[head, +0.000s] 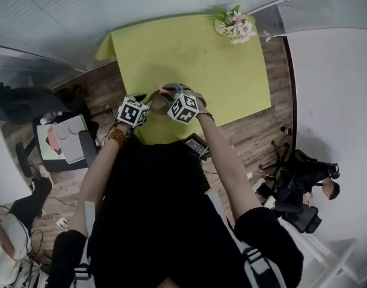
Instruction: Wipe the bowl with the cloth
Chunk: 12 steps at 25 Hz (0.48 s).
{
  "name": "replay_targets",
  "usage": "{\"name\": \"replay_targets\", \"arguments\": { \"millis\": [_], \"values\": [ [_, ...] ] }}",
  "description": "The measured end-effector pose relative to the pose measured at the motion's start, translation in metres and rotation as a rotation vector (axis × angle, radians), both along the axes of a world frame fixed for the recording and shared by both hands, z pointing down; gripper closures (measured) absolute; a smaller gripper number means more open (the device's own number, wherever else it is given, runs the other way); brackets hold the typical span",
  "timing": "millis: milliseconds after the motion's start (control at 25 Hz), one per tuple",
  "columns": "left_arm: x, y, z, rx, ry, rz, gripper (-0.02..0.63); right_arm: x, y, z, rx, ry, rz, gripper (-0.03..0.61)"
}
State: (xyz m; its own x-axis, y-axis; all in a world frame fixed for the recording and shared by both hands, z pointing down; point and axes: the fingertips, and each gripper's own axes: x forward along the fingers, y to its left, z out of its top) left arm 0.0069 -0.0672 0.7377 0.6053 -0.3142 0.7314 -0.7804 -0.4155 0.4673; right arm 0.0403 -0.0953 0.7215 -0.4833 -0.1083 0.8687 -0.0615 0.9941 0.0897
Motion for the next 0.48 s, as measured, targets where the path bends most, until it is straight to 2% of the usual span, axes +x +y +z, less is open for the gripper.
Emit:
{"name": "replay_targets", "arguments": {
  "millis": [240,400,480],
  "values": [
    [0.003,0.003,0.009,-0.033,-0.020,0.016,0.489,0.001,0.004,0.022,-0.072,0.033,0.001,0.460],
    [0.005,-0.001,0.014,-0.046,-0.043,0.028,0.491,0.011,0.008,0.038,-0.184,0.078,0.033,0.419],
    [0.006,-0.002,0.014,-0.046,-0.050,0.042,0.491,0.015,0.010,0.035,-0.210,0.073,0.045,0.397]
  ]
}}
